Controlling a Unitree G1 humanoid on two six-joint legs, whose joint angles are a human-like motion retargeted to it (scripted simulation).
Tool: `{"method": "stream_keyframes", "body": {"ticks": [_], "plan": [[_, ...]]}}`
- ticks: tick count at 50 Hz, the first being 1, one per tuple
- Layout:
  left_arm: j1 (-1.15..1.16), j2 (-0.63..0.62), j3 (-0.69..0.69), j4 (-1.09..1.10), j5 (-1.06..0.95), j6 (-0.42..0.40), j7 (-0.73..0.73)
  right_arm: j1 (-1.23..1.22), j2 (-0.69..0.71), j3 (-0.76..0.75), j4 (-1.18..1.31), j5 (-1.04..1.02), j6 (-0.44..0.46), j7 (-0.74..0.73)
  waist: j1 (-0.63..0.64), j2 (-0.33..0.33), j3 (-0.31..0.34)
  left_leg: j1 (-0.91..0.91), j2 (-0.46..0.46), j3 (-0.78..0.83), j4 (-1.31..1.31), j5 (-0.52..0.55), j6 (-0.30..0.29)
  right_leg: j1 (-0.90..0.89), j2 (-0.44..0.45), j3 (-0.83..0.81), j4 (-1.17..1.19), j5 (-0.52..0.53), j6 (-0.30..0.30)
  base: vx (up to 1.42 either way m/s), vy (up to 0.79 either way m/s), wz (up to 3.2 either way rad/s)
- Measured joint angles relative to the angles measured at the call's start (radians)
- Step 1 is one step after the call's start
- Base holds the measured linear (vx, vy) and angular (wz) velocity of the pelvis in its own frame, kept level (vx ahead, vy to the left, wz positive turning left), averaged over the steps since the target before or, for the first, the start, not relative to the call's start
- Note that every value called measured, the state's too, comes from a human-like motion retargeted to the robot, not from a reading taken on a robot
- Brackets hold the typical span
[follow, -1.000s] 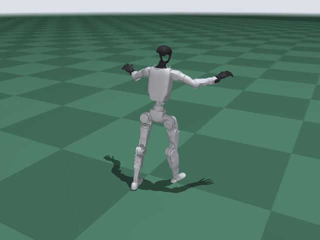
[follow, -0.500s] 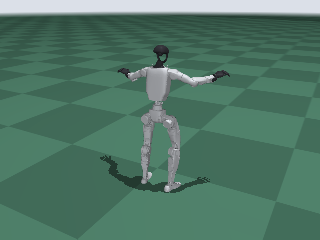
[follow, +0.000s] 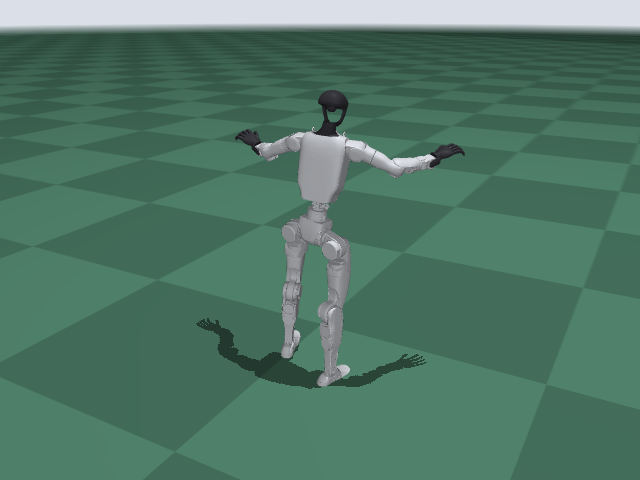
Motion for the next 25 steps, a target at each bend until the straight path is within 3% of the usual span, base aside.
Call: {"method": "stream_keyframes", "body": {"ticks": [5,12,18,22,25], "plan": [[-0.011,0.007,-0.011,0.009,0.055,0.220,-0.124,0.015,0.003,-0.011,-0.005,-0.019,0.112,0.112,-0.037,-0.046,-0.005,0.052,-0.046,0.072,0.181,-0.125,0.058,-0.049,-0.061,-0.026,0.011,0.024,0.008,-0.29,-0.06,0.46],[0.004,0.003,-0.001,0.020,0.127,0.278,-0.194,0.064,0.013,-0.043,-0.013,0.001,0.114,0.144,-0.105,-0.038,-0.041,0.127,-0.055,-0.130,0.396,-0.265,0.048,-0.070,-0.067,-0.069,-0.006,0.058,0.017,-0.25,0.02,0.38],[0.005,-0.010,0.018,0.006,0.063,0.208,-0.105,0.102,0.020,-0.078,-0.015,0.026,0.072,0.095,-0.182,0.017,-0.069,0.238,-0.030,-0.271,0.267,-0.219,0.016,-0.106,-0.035,-0.131,-0.013,0.099,0.018,-0.29,0.13,0.53],[-0.017,-0.024,0.023,-0.024,-0.058,0.039,0.050,0.117,0.023,-0.101,-0.019,0.033,0.013,0.013,-0.221,0.047,-0.069,0.285,-0.013,-0.289,0.102,-0.204,-0.028,-0.152,-0.020,-0.159,-0.013,0.138,0.020,-0.36,0.20,0.41],[-0.038,-0.023,0.004,-0.033,-0.087,-0.040,0.094,0.126,0.029,-0.105,-0.018,0.031,-0.013,-0.019,-0.245,0.051,-0.058,0.292,-0.017,-0.276,0.026,-0.200,-0.051,-0.171,-0.019,-0.170,-0.033,0.153,0.020,-0.38,0.20,0.30]]}}
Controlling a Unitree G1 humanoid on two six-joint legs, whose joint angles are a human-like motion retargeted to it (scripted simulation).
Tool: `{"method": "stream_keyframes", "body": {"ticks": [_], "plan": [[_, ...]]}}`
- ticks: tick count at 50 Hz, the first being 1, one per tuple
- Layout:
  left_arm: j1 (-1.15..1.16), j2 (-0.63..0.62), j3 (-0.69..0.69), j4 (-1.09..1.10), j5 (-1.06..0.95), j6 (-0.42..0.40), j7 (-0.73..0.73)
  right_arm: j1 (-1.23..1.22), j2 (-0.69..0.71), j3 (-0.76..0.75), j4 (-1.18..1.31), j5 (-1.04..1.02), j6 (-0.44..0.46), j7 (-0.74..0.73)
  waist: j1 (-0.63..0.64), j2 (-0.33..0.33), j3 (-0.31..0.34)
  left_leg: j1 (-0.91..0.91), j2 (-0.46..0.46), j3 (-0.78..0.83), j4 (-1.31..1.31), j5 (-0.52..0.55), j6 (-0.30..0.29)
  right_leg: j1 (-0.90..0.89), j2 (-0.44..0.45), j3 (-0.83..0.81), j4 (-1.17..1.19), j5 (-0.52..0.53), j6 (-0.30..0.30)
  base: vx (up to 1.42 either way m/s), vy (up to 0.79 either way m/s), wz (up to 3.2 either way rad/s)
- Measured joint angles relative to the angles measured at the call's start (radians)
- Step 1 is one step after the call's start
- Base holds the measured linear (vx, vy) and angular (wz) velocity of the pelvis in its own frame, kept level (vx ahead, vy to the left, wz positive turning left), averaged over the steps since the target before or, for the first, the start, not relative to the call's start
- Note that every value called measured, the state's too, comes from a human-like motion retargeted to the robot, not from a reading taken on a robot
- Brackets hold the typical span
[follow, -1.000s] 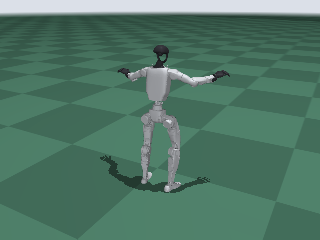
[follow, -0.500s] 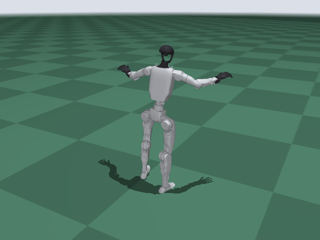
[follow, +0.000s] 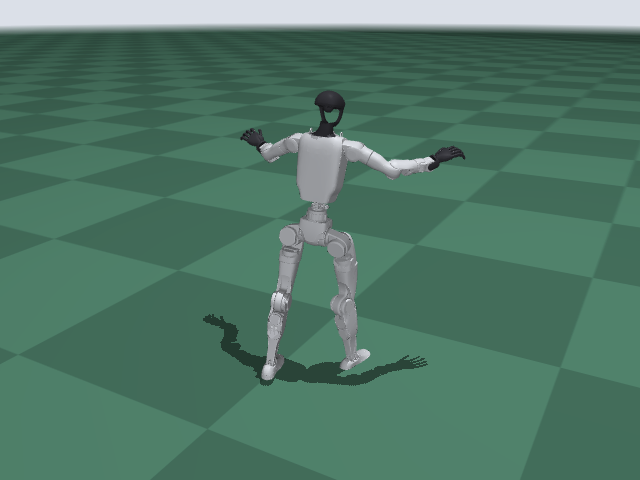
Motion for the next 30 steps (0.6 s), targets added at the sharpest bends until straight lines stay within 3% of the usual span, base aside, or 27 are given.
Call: {"method": "stream_keyframes", "body": {"ticks": [6,12,17,20,25,30], "plan": [[-0.042,0.032,-0.047,0.001,0.029,-0.011,-0.026,-0.010,0.017,0.018,0.005,-0.004,-0.006,-0.010,-0.004,0.003,0.042,-0.034,-0.002,0.041,-0.037,0.012,-0.008,-0.041,0.010,-0.015,-0.008,-0.096,-0.008,-0.40,0.18,-0.11],[-0.063,0.062,-0.077,0.014,0.057,0.055,-0.090,-0.035,0.029,0.047,0.005,0.014,0.005,0.010,0.054,0.003,0.063,-0.066,0.005,0.116,-0.037,0.033,-0.026,-0.040,0.015,-0.129,0.006,-0.113,-0.050,-0.35,0.10,-0.65],[-0.059,0.086,-0.095,0.014,0.126,0.113,-0.158,-0.028,0.037,0.049,-0.006,0.058,-0.017,0.033,0.110,0.027,0.023,-0.115,0.044,0.166,-0.036,0.065,-0.018,-0.101,0.018,-0.068,0.330,-0.222,-0.160,-0.30,0.04,-0.57],[-0.035,0.090,-0.080,0.015,0.172,0.185,-0.217,-0.021,0.038,0.060,-0.009,0.057,-0.007,0.074,0.132,0.035,-0.023,-0.149,0.061,0.188,-0.036,0.075,-0.004,-0.148,0.031,0.036,0.573,-0.297,-0.192,-0.25,-0.03,-0.41],[-0.002,0.093,-0.061,0.016,0.244,0.244,-0.294,-0.014,0.051,0.060,-0.011,0.052,0.008,0.114,0.160,0.022,-0.056,-0.180,0.063,0.204,-0.032,0.091,0.016,-0.071,0.060,0.161,0.711,-0.352,-0.187,-0.23,-0.08,-0.21],[0.021,0.080,-0.028,0.019,0.223,0.218,-0.272,-0.023,0.065,0.057,-0.016,0.041,0.014,0.101,0.205,-0.001,-0.040,-0.175,0.044,0.239,-0.037,0.113,0.008,0.141,0.059,0.218,0.510,-0.306,-0.142,-0.25,-0.14,-0.33]]}}
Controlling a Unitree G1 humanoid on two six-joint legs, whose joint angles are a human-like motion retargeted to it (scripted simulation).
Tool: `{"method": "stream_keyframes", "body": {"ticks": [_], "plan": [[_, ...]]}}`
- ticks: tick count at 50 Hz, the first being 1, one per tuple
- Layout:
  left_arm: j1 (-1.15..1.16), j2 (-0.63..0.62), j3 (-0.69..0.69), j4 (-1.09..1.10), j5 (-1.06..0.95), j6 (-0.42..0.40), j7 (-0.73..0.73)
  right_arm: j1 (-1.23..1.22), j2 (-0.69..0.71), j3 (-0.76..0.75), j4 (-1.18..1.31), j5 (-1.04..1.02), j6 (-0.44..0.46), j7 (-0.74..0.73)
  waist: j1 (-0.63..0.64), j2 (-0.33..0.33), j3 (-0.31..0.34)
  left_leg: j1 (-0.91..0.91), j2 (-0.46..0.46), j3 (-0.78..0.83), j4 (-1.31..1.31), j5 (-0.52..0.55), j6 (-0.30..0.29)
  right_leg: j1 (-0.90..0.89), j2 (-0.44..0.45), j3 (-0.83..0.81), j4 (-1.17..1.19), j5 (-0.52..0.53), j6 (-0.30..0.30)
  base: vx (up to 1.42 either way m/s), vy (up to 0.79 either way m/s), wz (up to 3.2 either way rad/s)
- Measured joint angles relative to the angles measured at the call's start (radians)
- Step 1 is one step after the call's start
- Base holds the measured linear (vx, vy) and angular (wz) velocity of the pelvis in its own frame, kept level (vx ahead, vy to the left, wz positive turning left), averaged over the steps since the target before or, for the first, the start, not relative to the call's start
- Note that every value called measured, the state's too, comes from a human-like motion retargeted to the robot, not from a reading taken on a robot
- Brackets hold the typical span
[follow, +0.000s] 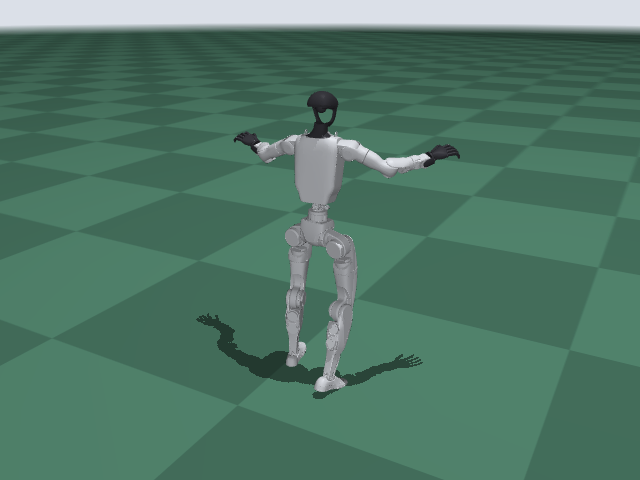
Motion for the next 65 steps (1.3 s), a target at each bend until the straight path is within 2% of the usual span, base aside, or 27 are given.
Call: {"method": "stream_keyframes", "body": {"ticks": [3,7,10,13,16,24,28,32,36,40,43,48,52,55,60,65], "plan": [[0.005,-0.015,0.028,0.005,-0.065,-0.068,0.076,-0.017,0.004,0.002,-0.008,-0.021,-0.006,-0.036,0.039,-0.018,0.026,-0.006,-0.015,0.036,0.000,0.017,-0.018,0.100,-0.016,0.005,-0.200,-0.020,0.050,-0.33,-0.21,-0.57],[0.013,-0.034,0.050,0.013,-0.101,-0.147,0.135,-0.031,-0.001,0.013,-0.024,-0.047,-0.023,-0.067,0.084,-0.032,0.043,-0.053,-0.022,0.074,0.000,0.065,-0.022,0.127,-0.025,0.012,-0.365,0.002,0.097,-0.41,-0.22,-0.47],[0.018,-0.049,0.053,0.016,-0.099,-0.178,0.145,-0.030,-0.013,0.018,-0.035,-0.060,-0.035,-0.073,0.092,-0.034,0.046,-0.107,-0.021,0.067,0.000,0.100,-0.008,0.109,-0.025,0.010,-0.439,0.046,0.110,-0.44,-0.20,-0.02],[0.015,-0.061,0.043,0.017,-0.085,-0.182,0.139,-0.023,-0.027,0.017,-0.039,-0.069,-0.038,-0.074,0.074,-0.035,0.047,-0.151,-0.033,0.022,0.000,0.092,0.019,0.081,-0.028,-0.009,-0.484,0.093,0.127,-0.43,-0.16,0.39],[0.005,-0.066,0.027,0.018,-0.072,-0.135,0.111,-0.015,-0.037,0.010,-0.038,-0.075,-0.012,-0.054,0.053,-0.040,0.054,-0.149,-0.054,-0.004,0.000,0.063,0.047,0.054,-0.038,-0.030,-0.501,0.127,0.136,-0.39,-0.12,0.48],[-0.028,-0.053,-0.008,0.019,0.033,0.100,-0.047,-0.003,-0.035,-0.007,-0.027,-0.103,0.113,0.074,0.022,-0.102,0.066,-0.059,-0.115,0.072,0.196,-0.091,0.123,-0.026,-0.107,-0.048,-0.481,0.181,0.142,-0.31,-0.06,0.28],[-0.036,-0.047,-0.019,0.020,0.094,0.145,-0.104,0.009,-0.032,-0.011,-0.028,-0.098,0.125,0.103,-0.006,-0.112,0.060,-0.012,-0.125,-0.023,0.338,-0.164,0.122,-0.036,-0.117,-0.061,-0.483,0.205,0.142,-0.25,0.00,0.26],[-0.036,-0.043,-0.024,0.015,0.119,0.153,-0.119,0.023,-0.032,-0.018,-0.030,-0.080,0.117,0.101,-0.048,-0.093,0.044,0.046,-0.115,-0.131,0.392,-0.154,0.105,-0.045,-0.102,-0.091,-0.488,0.231,0.140,-0.27,0.07,0.39],[-0.038,-0.046,-0.013,-0.006,0.051,0.091,-0.038,0.026,-0.031,-0.033,-0.034,-0.057,0.083,0.058,-0.094,-0.053,0.032,0.116,-0.092,-0.212,0.279,-0.130,0.074,-0.071,-0.066,-0.127,-0.498,0.264,0.142,-0.32,0.13,0.40],[-0.051,-0.056,0.000,-0.032,-0.127,-0.097,0.165,0.013,-0.026,-0.044,-0.033,-0.044,0.019,-0.049,-0.132,-0.022,0.027,0.145,-0.070,-0.216,0.123,-0.147,0.022,-0.119,-0.034,-0.153,-0.516,0.300,0.142,-0.40,0.16,0.27],[-0.068,-0.050,-0.020,-0.026,-0.172,-0.177,0.220,-0.004,-0.016,-0.029,-0.025,-0.040,-0.009,-0.091,-0.153,-0.015,0.037,0.149,-0.067,-0.199,0.041,-0.132,-0.005,-0.152,-0.022,-0.159,-0.518,0.273,0.142,-0.43,0.16,0.10],[-0.096,-0.028,-0.063,-0.006,-0.160,-0.214,0.208,-0.024,0.003,0.007,-0.016,-0.037,-0.033,-0.112,-0.159,-0.016,0.067,0.122,-0.053,-0.171,0.000,-0.101,-0.033,-0.186,-0.007,-0.197,-0.518,0.178,0.133,-0.42,0.12,-0.17],[-0.115,-0.014,-0.090,0.011,-0.135,-0.175,0.150,-0.044,0.010,0.028,-0.011,-0.026,-0.025,-0.094,-0.127,-0.021,0.088,0.090,-0.046,-0.123,0.000,-0.079,-0.050,-0.183,-0.010,-0.304,-0.518,0.185,0.118,-0.40,0.07,-0.56],[-0.107,-0.009,-0.095,0.011,-0.130,-0.167,0.134,-0.047,0.011,0.037,-0.019,0.000,-0.038,-0.098,-0.102,-0.016,0.084,0.063,-0.037,-0.091,0.000,-0.061,-0.054,-0.172,-0.008,-0.303,-0.476,0.200,0.072,-0.37,0.05,-0.55],[-0.081,-0.008,-0.090,0.014,-0.084,-0.130,0.093,-0.037,0.014,0.046,-0.032,0.029,-0.063,-0.080,-0.066,0.011,0.045,0.002,0.000,-0.052,0.000,-0.034,-0.054,-0.210,-0.007,-0.235,-0.192,0.082,-0.009,-0.32,0.02,-0.45],[-0.061,-0.011,-0.090,0.021,0.002,-0.067,0.012,-0.022,0.029,0.056,-0.031,0.020,-0.060,-0.028,-0.034,0.012,0.010,-0.040,0.013,-0.021,0.000,-0.015,-0.045,-0.176,-0.006,-0.152,0.022,-0.030,-0.028,-0.27,-0.04,-0.35]]}}
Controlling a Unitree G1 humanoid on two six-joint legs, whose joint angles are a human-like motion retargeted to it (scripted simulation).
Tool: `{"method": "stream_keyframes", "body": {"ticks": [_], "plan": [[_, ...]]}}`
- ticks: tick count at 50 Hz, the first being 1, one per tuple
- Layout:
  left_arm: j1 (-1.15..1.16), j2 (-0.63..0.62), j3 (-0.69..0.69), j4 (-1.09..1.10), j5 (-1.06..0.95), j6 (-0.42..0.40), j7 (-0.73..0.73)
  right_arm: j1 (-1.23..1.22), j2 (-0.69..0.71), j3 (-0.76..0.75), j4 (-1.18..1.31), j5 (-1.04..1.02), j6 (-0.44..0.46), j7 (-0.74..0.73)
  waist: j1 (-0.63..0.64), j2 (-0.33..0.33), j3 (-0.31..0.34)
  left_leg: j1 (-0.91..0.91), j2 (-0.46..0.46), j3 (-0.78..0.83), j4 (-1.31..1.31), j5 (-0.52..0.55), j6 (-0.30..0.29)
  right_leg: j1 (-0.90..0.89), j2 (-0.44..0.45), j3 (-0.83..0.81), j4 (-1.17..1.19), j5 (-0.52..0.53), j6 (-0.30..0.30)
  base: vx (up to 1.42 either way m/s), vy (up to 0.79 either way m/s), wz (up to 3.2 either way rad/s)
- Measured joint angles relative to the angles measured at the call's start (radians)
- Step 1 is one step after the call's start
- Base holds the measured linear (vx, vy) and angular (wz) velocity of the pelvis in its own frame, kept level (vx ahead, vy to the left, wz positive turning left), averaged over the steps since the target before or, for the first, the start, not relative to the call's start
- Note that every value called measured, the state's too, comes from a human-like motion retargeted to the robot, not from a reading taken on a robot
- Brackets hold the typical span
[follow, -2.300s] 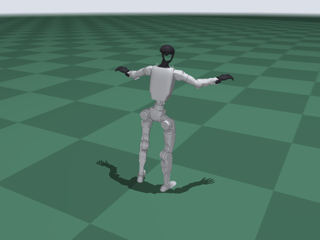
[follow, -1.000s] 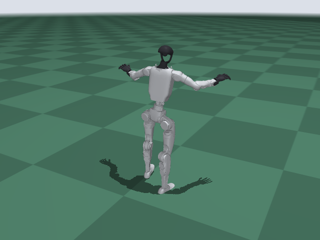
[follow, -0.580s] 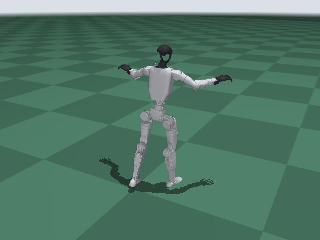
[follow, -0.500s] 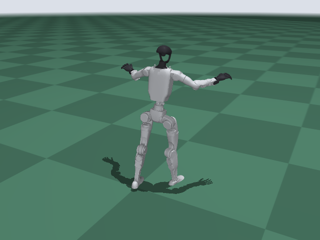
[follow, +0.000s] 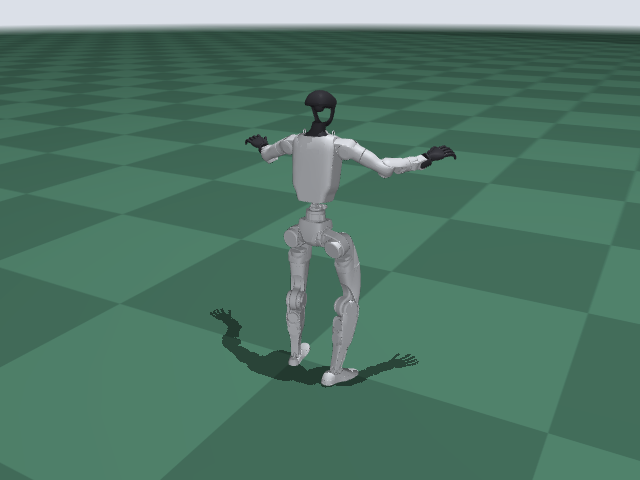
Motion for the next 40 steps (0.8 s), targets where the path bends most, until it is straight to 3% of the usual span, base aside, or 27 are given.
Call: {"method": "stream_keyframes", "body": {"ticks": [5,11,15,21,23,26,30,32,36,40], "plan": [[0.014,-0.006,0.001,0.006,0.034,-0.006,-0.025,0.002,0.021,0.014,0.004,-0.015,-0.006,0.015,0.038,-0.019,-0.009,-0.021,-0.009,0.038,0.000,0.023,0.002,0.131,0.034,0.121,-0.013,-0.008,0.038,-0.26,-0.09,-0.38],[0.008,-0.042,0.030,0.015,-0.086,-0.115,0.093,-0.023,0.038,0.031,-0.005,-0.039,-0.016,-0.043,0.094,-0.041,0.026,-0.046,-0.022,0.095,0.000,0.062,-0.013,0.302,0.040,0.170,-0.265,0.015,0.084,-0.33,-0.16,-0.45],[-0.006,-0.075,0.038,0.028,-0.135,-0.164,0.137,-0.057,0.037,0.050,-0.003,-0.059,-0.012,-0.063,0.129,-0.046,0.055,-0.087,-0.027,0.127,0.000,0.088,-0.001,0.319,0.031,0.173,-0.403,0.028,0.101,-0.43,-0.18,-0.38],[-0.018,-0.118,0.026,0.022,-0.155,-0.194,0.150,-0.089,0.032,0.069,0.011,-0.080,-0.004,-0.071,0.134,-0.050,0.081,-0.144,-0.039,0.167,0.000,0.043,0.060,0.279,0.017,0.171,-0.497,0.111,0.138,-0.42,-0.15,0.06],[-0.022,-0.124,0.017,0.020,-0.147,-0.163,0.134,-0.095,0.033,0.073,0.016,-0.087,0.015,-0.056,0.126,-0.057,0.088,-0.140,-0.050,0.188,0.000,0.033,0.081,0.262,0.010,0.161,-0.507,0.137,0.146,-0.36,-0.13,0.32],[-0.031,-0.123,0.000,0.018,-0.110,-0.048,0.074,-0.099,0.031,0.079,0.019,-0.097,0.074,-0.004,0.115,-0.082,0.093,-0.119,-0.077,0.207,0.031,0.016,0.123,0.224,-0.014,0.147,-0.504,0.166,0.148,-0.33,-0.11,0.34],[-0.039,-0.112,-0.021,0.015,-0.021,0.140,-0.049,-0.094,0.022,0.079,0.016,-0.108,0.164,0.092,0.095,-0.137,0.092,-0.119,-0.111,0.180,0.229,-0.085,0.177,0.168,-0.074,0.136,-0.488,0.195,0.153,-0.28,-0.08,0.37],[-0.041,-0.107,-0.026,0.010,0.027,0.196,-0.107,-0.087,0.019,0.073,0.013,-0.111,0.190,0.128,0.081,-0.159,0.087,-0.112,-0.120,0.149,0.347,-0.148,0.190,0.151,-0.096,0.131,-0.484,0.207,0.155,-0.24,-0.04,0.35],[-0.043,-0.100,-0.030,0.006,0.114,0.256,-0.203,-0.068,0.015,0.054,0.009,-0.105,0.212,0.174,0.046,-0.170,0.074,-0.054,-0.119,0.083,0.517,-0.244,0.193,0.140,-0.106,0.109,-0.485,0.229,0.152,-0.21,-0.01,0.35],[-0.042,-0.098,-0.028,0.000,0.152,0.266,-0.229,-0.043,0.009,0.032,0.004,-0.087,0.206,0.169,0.001,-0.148,0.054,0.042,-0.110,-0.007,0.540,-0.240,0.177,0.138,-0.082,0.070,-0.491,0.246,0.141,-0.23,0.04,0.48]]}}
